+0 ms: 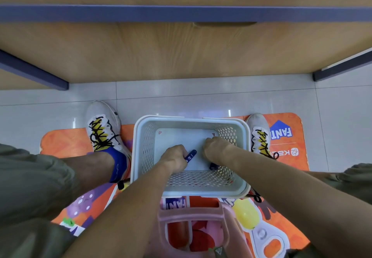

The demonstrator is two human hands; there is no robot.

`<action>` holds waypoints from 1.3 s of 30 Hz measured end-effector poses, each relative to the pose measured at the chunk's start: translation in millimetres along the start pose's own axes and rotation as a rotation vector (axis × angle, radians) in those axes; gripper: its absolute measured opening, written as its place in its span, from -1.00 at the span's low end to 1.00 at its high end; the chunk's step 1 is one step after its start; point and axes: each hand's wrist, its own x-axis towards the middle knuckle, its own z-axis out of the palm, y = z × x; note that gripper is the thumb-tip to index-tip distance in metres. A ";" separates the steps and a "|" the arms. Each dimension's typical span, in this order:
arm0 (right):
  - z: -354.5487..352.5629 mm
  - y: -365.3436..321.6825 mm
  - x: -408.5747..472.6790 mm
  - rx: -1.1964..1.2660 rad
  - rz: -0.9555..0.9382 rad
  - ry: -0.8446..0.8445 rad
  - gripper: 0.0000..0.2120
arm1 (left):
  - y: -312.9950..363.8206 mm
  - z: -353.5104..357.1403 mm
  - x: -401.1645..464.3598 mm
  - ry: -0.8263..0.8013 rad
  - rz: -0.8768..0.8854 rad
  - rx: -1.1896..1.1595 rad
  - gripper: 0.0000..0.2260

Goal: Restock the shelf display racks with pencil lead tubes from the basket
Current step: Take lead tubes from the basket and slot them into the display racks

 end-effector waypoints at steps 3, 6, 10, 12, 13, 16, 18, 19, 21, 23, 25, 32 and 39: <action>-7.4 3.0 -17.3 0.102 -0.003 0.030 -0.77 | 1.4 -5.8 -2.0 -0.001 -0.025 -0.132 -0.76; -13.2 9.8 -40.1 0.384 0.055 0.149 -0.80 | 3.9 -15.2 -8.3 -0.006 -0.020 -0.269 -0.70; -17.8 12.1 -81.3 1.097 0.232 0.438 -0.84 | 16.6 -34.0 -38.0 0.018 0.013 -0.488 -0.66; -24.1 6.1 -107.3 1.560 0.265 0.615 -0.87 | 33.6 -42.8 -64.2 0.016 0.055 -0.625 -0.68; -27.5 2.7 -119.5 1.746 0.270 0.682 -0.86 | 44.8 -46.9 -78.4 0.011 0.093 -0.690 -0.69; -39.2 -2.6 -157.4 2.068 0.216 0.841 -0.89 | 85.5 -61.7 -128.7 -0.003 0.262 -0.792 -0.71; -52.7 -1.4 -184.2 2.184 0.143 0.921 -0.89 | 112.1 -74.0 -161.7 -0.022 0.389 -0.844 -0.68; -59.3 1.3 -196.9 2.234 0.114 0.976 -0.87 | 123.9 -81.0 -177.8 -0.022 0.443 -0.852 -0.67; -74.2 6.3 -225.8 2.296 0.076 1.107 -0.83 | 145.0 -95.1 -208.3 0.005 0.529 -0.837 -0.65; -90.3 13.0 -256.2 2.273 0.042 1.231 -0.83 | 164.1 -110.2 -234.9 0.051 0.603 -0.814 -0.64; -104.8 19.8 -283.3 2.219 0.049 1.343 -0.90 | 184.4 -125.2 -259.1 0.087 0.681 -0.777 -0.63; -141.1 55.1 -346.5 2.206 0.099 1.578 -0.91 | 248.8 -159.3 -310.6 0.212 0.858 -0.693 -0.70; -154.8 90.5 -338.4 2.073 0.260 1.678 -0.90 | 284.2 -169.5 -308.7 0.204 0.750 -0.892 -0.64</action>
